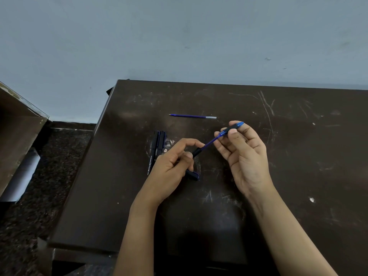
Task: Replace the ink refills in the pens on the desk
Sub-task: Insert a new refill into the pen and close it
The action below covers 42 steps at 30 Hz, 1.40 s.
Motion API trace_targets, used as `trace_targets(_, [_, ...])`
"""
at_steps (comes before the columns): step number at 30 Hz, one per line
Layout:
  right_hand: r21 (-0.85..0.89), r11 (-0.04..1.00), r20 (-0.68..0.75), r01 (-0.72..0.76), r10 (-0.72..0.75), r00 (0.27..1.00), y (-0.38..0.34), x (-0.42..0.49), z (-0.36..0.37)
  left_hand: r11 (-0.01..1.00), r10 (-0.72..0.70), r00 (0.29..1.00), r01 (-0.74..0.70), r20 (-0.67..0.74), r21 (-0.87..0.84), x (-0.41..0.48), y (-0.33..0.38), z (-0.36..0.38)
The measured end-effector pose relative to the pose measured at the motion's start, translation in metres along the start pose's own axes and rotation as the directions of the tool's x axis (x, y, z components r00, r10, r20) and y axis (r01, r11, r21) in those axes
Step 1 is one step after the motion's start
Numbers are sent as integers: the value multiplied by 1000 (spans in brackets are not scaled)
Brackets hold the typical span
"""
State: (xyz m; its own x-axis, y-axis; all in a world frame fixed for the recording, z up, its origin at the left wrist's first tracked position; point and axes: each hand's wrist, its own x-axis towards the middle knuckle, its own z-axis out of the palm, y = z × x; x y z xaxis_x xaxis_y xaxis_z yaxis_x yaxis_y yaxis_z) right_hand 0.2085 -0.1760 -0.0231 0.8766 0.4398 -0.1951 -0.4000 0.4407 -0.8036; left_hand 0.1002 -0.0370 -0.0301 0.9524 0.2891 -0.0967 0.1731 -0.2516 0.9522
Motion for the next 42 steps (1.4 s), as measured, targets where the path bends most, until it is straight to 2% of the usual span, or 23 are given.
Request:
trace_targets(5, [-65,998,75,-6,11,997,4,-2,2,999,-8,1000,8,-21,34,0,-1,0])
trace_targets(10, [-87,995,75,-39,46,996,4,-1,0,1000,-29,999,29,-43,-2,1,-5,1])
trace_targets(16, [-219,975,160,-24,60,985,13,-6,3,1000,-8,998,7,-58,-16,1,-3,3])
trace_targets(26, [-266,964,157,-32,76,985,14,-6,4,994,7,977,17,-213,110,4,-4,4])
trace_targets(30, [-264,964,162,-37,82,983,15,-6,4,982,54,972,-11,-227,187,4,-2,3])
trace_targets(37, [-300,953,162,-33,85,983,17,-6,2,979,64,974,-19,-218,204,1,1,3])
trace_targets(42, [-294,955,136,-30,73,988,18,-6,2,969,82,956,-10,-282,246,4,2,4])
